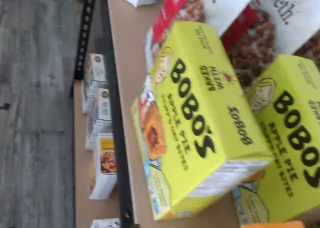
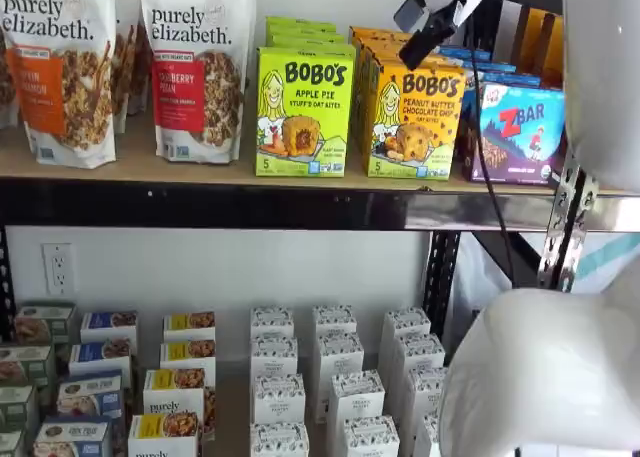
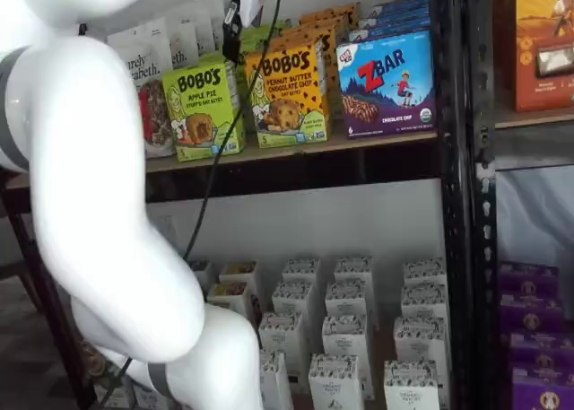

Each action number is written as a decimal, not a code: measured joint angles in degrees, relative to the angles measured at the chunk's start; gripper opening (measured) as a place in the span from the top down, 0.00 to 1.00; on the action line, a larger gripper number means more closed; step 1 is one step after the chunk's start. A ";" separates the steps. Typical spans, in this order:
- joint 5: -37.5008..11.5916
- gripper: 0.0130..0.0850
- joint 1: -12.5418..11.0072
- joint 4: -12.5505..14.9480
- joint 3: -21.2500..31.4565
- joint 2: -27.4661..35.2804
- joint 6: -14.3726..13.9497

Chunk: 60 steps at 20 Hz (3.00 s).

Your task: Pick up the orange box on the top shelf, the fifth box from the left

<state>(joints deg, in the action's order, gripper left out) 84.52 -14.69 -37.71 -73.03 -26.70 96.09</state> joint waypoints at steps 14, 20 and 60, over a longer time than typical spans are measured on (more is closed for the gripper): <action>-4.72 0.00 -1.51 7.49 -2.67 6.08 5.58; -3.79 0.00 -1.36 10.41 -3.84 8.33 6.45; 4.32 0.06 4.84 26.27 -13.33 17.24 2.23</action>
<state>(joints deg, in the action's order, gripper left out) 88.84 -9.85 -11.44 -86.37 -9.46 98.32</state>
